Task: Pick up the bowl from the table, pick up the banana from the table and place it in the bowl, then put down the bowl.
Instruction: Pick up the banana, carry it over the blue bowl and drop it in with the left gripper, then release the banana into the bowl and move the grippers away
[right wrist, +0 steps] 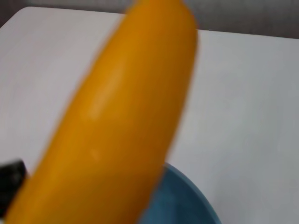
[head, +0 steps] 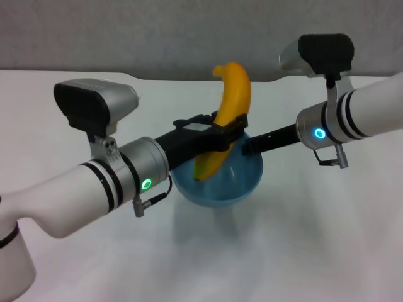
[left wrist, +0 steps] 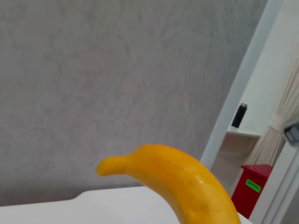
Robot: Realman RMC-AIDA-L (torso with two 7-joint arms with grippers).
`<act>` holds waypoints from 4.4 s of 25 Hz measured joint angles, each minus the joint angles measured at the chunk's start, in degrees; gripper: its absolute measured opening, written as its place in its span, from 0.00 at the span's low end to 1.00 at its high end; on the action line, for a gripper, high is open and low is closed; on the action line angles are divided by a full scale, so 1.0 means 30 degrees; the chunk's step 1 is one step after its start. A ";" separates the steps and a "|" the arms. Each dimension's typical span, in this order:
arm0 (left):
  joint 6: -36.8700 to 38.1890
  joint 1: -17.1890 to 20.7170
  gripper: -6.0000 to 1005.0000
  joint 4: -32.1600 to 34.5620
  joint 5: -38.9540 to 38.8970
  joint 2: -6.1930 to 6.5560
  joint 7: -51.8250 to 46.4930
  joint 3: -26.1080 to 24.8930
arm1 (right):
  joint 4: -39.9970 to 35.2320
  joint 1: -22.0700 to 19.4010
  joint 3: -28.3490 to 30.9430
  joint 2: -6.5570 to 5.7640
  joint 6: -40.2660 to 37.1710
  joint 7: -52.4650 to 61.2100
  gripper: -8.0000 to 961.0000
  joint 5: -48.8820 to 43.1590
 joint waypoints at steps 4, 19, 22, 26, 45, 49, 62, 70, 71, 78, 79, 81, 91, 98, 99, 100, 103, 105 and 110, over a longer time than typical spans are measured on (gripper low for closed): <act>-0.0081 -0.0099 0.50 0.0422 -0.0407 -0.0081 0.0004 0.0088 | -0.0126 0.0130 0.0026 -0.0008 -0.0034 0.0010 0.11 0.0002; -0.1624 -0.0530 0.60 0.2040 -0.3648 -0.0037 0.2327 0.0129 | -0.0469 0.0107 0.0002 0.0050 0.0120 0.0011 0.11 0.0033; -0.1643 -0.0529 0.63 0.2201 -0.3939 -0.0020 0.2484 0.0129 | -0.0470 0.0040 0.0017 0.0039 0.0116 0.0011 0.11 0.0034; -0.1551 -0.0581 0.66 0.2279 -0.3968 -0.0013 0.2717 0.0192 | -0.0469 0.0004 0.0026 0.0021 0.0092 0.0012 0.11 0.0030; -0.1711 -0.0360 0.90 0.1952 -0.3957 0.0153 0.3049 -0.1063 | -0.0226 -0.0473 -0.0048 -0.0016 0.0088 0.0045 0.12 -0.0136; -0.2031 -0.0065 0.90 0.1397 -0.3903 0.0185 0.3644 -0.1819 | -0.0102 -0.0584 -0.0150 -0.0082 0.0351 0.0197 0.12 -0.0224; -0.1931 0.0669 0.90 0.0910 -0.3821 0.0223 0.5469 -0.3430 | 0.0106 0.0563 0.0066 -0.0314 0.2086 0.2317 0.12 -0.3902; -0.1928 0.1046 0.90 0.0983 -0.3821 0.0223 0.5765 -0.3808 | 0.0237 0.0446 -0.0191 -0.0087 0.1450 0.2179 0.13 -0.3900; -0.1928 0.1086 0.90 0.0988 -0.3827 0.0222 0.5836 -0.3815 | 0.0251 0.0412 -0.0197 -0.0052 0.1345 0.2142 0.13 -0.3874; -0.1926 0.1208 0.90 0.0997 -0.3895 0.0223 0.5964 -0.3917 | 0.0537 0.0129 -0.0427 0.0032 0.1189 0.2060 0.13 -0.3765; -0.1927 0.1239 0.90 0.0997 -0.3904 0.0222 0.5966 -0.3977 | 0.0567 0.0111 -0.0450 0.0042 0.1190 0.2060 0.13 -0.3756; -0.1927 0.1302 0.90 0.0997 -0.3910 0.0223 0.5966 -0.4064 | 0.0657 0.0099 -0.0486 0.0056 0.1196 0.2060 0.13 -0.3745; -0.1928 0.1363 0.90 0.1010 -0.3961 0.0187 0.5962 -0.4092 | 0.0835 0.0095 -0.0538 0.0096 0.1166 0.2067 0.13 -0.3633; -0.2024 0.1357 0.90 0.1249 -0.3990 0.0162 0.5898 -0.4092 | 0.0955 0.0073 -0.0585 0.0103 0.0922 0.2072 0.14 -0.3449; -0.2029 0.1370 0.90 0.1251 -0.3990 0.0163 0.5905 -0.4091 | 0.0965 -0.0005 -0.0619 0.0104 0.0919 0.2071 0.14 -0.3449; -0.2029 0.1370 0.90 0.1253 -0.3990 0.0162 0.5919 -0.4092 | 0.0970 -0.0086 -0.0637 0.0104 0.0919 0.2074 0.14 -0.3450; -0.2081 0.1371 0.90 0.1255 -0.3990 0.0155 0.5895 -0.4197 | 0.0970 -0.0159 -0.0663 0.0104 0.0913 0.2092 0.14 -0.3452; -0.2101 0.1388 0.90 0.1256 -0.3991 0.0156 0.5863 -0.4299 | 0.0970 -0.0163 -0.0694 0.0106 0.0909 0.2093 0.14 -0.3455; -0.2102 0.1403 0.90 0.1256 -0.3990 0.0161 0.5857 -0.4351 | 0.0969 -0.0191 -0.0707 0.0130 0.0908 0.2091 0.14 -0.3456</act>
